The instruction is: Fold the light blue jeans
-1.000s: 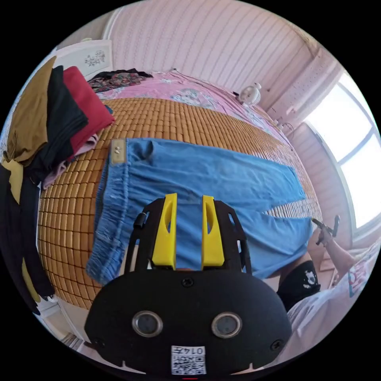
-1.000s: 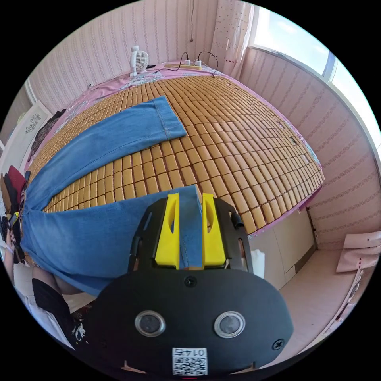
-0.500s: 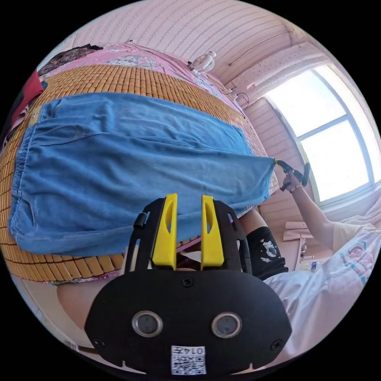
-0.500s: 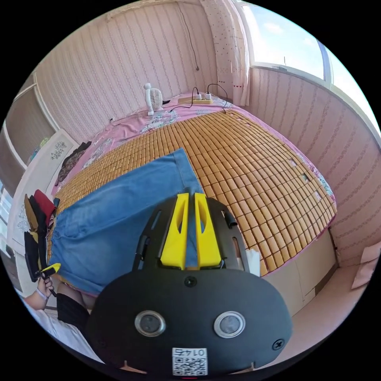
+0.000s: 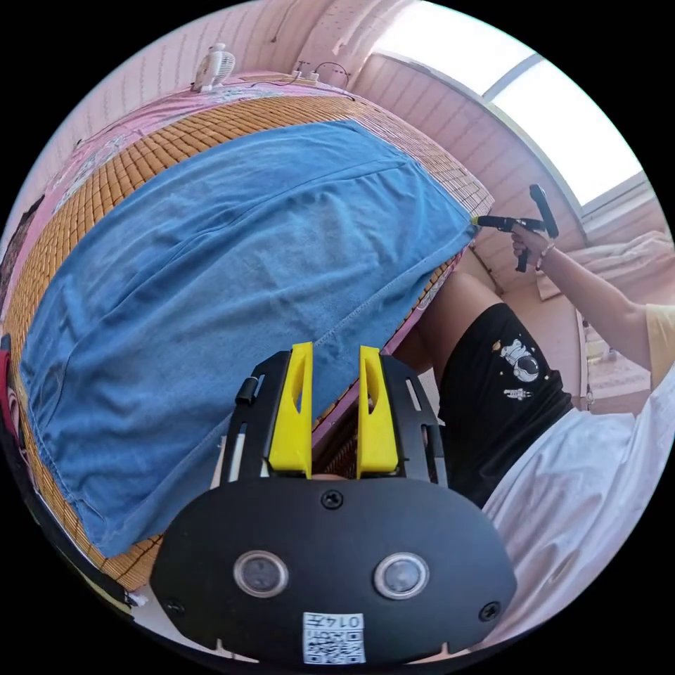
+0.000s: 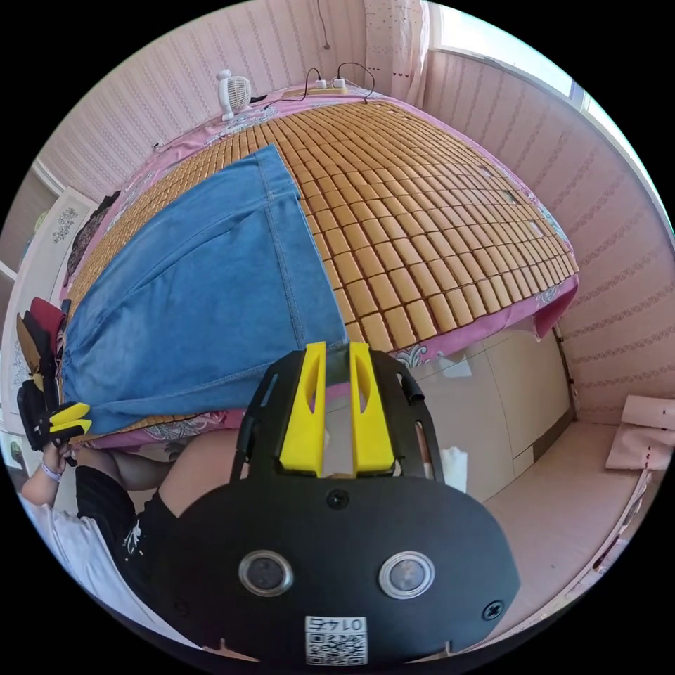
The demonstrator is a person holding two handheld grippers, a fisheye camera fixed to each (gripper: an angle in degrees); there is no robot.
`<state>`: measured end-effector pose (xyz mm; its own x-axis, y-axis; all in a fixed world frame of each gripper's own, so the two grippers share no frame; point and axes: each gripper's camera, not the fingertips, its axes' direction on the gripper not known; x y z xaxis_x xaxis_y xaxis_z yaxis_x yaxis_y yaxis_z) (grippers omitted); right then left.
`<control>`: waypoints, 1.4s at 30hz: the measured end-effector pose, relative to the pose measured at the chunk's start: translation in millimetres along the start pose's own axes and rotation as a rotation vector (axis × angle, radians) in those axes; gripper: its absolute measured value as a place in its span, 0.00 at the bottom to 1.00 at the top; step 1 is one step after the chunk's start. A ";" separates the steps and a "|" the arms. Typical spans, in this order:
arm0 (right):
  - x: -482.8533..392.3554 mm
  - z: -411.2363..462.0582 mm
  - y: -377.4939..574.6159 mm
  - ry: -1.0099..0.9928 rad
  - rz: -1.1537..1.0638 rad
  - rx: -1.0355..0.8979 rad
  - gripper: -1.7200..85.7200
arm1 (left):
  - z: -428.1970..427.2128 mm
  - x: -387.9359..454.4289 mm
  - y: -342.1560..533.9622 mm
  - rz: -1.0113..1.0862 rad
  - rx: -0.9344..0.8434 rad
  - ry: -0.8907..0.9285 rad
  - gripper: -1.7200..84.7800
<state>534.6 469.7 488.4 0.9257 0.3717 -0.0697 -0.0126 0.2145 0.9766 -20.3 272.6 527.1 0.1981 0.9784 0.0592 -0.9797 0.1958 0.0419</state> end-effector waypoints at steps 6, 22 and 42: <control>15.6 -24.5 -1.1 -0.095 -0.071 0.047 0.02 | 32.9 11.6 -16.7 0.058 -0.083 -0.062 0.14; 97.1 -81.1 73.2 -0.298 0.018 0.353 0.04 | 24.8 33.1 -15.5 0.162 0.022 0.051 0.14; 48.2 19.1 -46.4 -0.121 0.084 0.103 0.16 | 104.8 34.5 -40.1 0.162 -0.135 -0.025 0.12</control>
<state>587.1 460.4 443.6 0.9617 0.2722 0.0323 -0.0592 0.0914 0.9941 29.0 291.5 632.0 0.0368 0.9962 0.0788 -0.9935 0.0449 -0.1042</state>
